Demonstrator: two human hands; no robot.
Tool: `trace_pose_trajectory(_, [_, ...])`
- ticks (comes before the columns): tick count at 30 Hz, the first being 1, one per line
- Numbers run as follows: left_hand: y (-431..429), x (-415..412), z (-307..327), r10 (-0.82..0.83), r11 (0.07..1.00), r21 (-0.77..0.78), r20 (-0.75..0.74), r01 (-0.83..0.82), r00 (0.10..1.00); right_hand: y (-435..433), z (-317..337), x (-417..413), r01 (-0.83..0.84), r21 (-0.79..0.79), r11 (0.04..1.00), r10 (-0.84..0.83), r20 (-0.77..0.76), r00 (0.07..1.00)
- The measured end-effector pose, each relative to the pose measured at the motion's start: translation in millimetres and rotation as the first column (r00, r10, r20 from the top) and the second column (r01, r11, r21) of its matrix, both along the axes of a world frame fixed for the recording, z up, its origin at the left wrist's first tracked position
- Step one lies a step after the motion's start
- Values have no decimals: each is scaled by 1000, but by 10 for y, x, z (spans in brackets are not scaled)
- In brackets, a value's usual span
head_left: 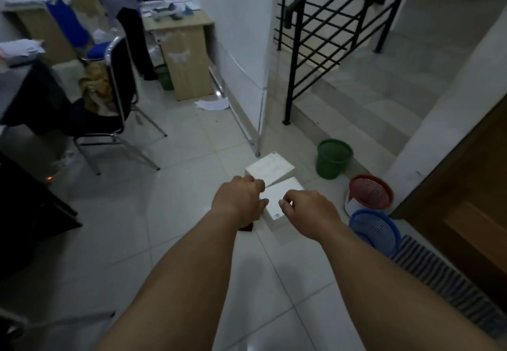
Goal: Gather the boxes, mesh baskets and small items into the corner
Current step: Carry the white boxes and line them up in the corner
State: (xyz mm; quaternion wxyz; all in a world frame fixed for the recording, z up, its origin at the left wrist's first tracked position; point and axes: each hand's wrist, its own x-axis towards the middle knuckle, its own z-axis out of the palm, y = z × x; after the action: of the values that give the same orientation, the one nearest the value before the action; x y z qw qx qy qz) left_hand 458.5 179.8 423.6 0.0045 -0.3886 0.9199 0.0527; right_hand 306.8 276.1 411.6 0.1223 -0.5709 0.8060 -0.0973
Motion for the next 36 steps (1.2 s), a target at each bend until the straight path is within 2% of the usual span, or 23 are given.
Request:
trace_pose_trajectory(3, [-492, -314, -91, -66, 995, 84, 80, 59, 995, -368, -72, -266, 60, 97, 993, -65, 49, 997])
trace_pose_trajectory(6, [-1045, -763, -320, -114, 985, 140, 81, 103, 990, -840, -295, -747, 132, 190, 973, -155, 112, 982])
trace_pose_trajectory(13, [-2003, -1749, -874, -168, 968, 215, 173, 129, 971, -1763, -852, -1723, 167, 350, 922, -243, 187, 952])
trace_pose_trajectory(18, [-2676, -2280, -1133, -204, 949, 273, 163, 155, 965, -2366, -1099, -2184, 188, 395, 899, -299, 243, 923])
trace_pose_trajectory(26, [-3757, -3127, -1822, -435, 878, 319, 216, 358, 874, -3067, -1897, -2758, 366, 457, 811, -530, 307, 790])
trace_pose_trajectory(31, [-4253, -3626, -2762, -458, 843, 374, 122, 386, 881, -3460, -2916, -2950, 451, 431, 782, -607, 356, 711])
trace_pose_trajectory(36, [-4462, -3949, -4276, -510, 818, 372, 117, 438, 853, -3717, -4398, -3018, 467, 451, 760, -627, 320, 710])
